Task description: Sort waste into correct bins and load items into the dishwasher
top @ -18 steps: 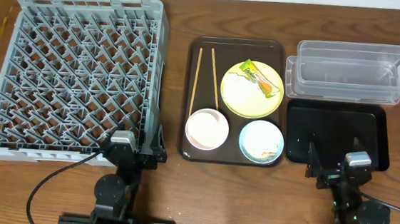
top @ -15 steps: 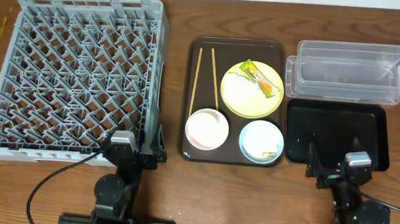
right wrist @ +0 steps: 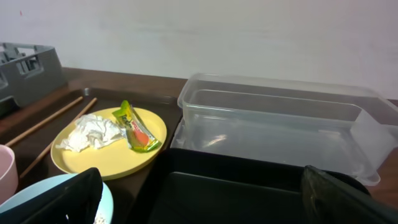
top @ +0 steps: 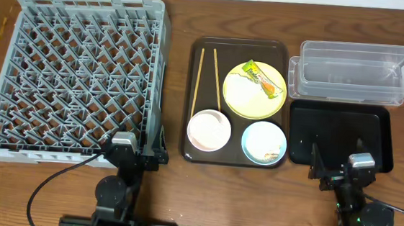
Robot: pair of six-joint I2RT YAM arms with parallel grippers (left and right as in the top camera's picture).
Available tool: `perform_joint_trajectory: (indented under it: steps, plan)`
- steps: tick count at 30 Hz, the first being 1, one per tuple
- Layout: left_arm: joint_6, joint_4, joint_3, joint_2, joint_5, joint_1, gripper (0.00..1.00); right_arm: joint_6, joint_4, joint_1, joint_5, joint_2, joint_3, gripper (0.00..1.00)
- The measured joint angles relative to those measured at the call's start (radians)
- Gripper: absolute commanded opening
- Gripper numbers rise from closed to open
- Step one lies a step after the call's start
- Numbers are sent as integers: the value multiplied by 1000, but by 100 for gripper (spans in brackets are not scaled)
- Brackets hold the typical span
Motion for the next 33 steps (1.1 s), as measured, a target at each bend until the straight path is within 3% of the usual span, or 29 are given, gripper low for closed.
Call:
perform_joint_trajectory:
  steps: [18,33]
  plan:
    - [0,2,0,0,0,0,98,5,1,0,-2,0,0,99]
    - [0,3,0,0,23,0,98,172,5,0,-53,0,0,99]
